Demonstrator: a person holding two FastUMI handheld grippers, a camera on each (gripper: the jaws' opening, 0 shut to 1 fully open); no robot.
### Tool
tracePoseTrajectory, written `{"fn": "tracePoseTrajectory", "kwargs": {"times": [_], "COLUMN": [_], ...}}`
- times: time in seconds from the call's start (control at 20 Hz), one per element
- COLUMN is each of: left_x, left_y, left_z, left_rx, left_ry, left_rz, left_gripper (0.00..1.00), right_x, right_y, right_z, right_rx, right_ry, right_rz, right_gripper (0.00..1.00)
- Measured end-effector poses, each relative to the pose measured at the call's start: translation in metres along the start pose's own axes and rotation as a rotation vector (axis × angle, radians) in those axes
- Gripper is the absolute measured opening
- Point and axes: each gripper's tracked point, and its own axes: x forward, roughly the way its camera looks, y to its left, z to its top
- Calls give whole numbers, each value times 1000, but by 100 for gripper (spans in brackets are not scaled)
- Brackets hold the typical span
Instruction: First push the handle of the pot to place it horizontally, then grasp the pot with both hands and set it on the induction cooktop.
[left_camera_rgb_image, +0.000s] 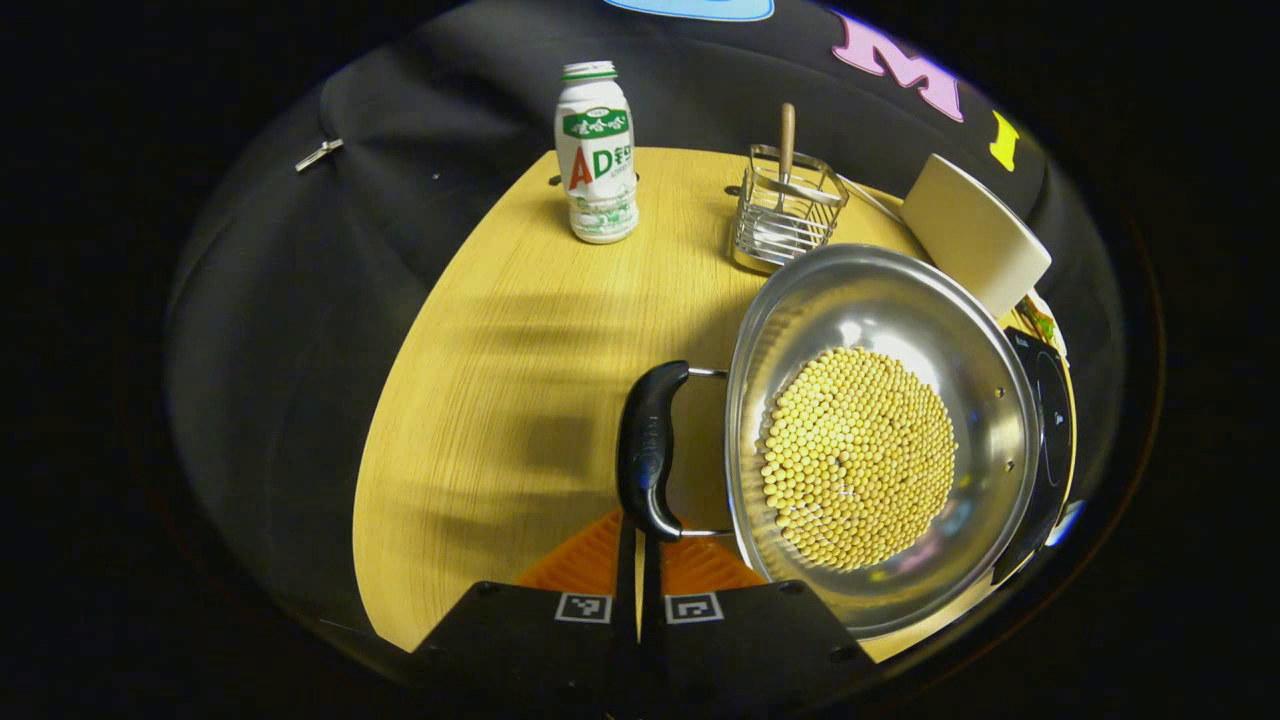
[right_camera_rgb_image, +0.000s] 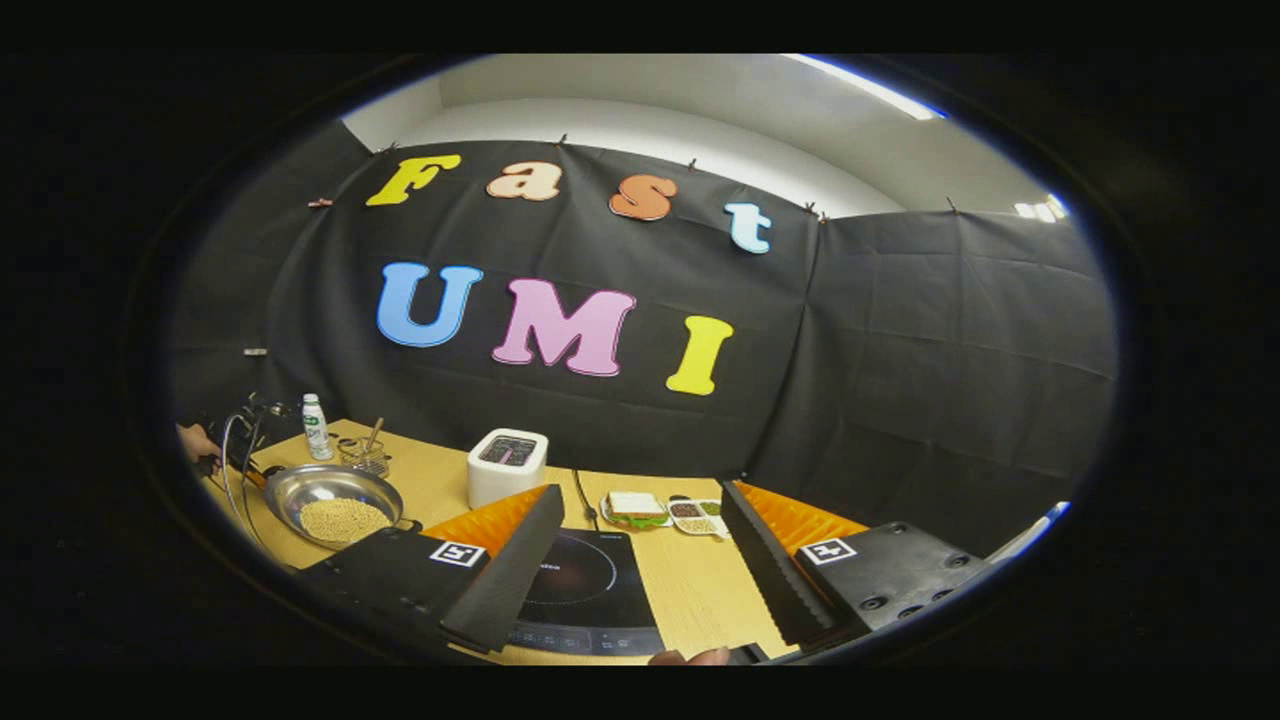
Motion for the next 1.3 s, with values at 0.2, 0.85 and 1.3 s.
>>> {"fn": "tracePoseTrajectory", "kwargs": {"times": [0.2, 0.85, 1.3], "left_x": [-23, -102, -64], "left_y": [12, -13, -30], "left_z": [-6, 39, 55], "left_rx": [62, 83, 62], "left_ry": [-73, -474, -491], "left_rz": [57, -139, -277], "left_gripper": [5, 59, 96], "right_x": [3, 40, 77], "right_y": [13, 139, 232], "right_z": [-4, -34, -95], "right_rx": [5, 67, 139], "right_ry": [13, 145, 323], "right_rz": [29, 296, 447], "right_gripper": [98, 98, 99]}}
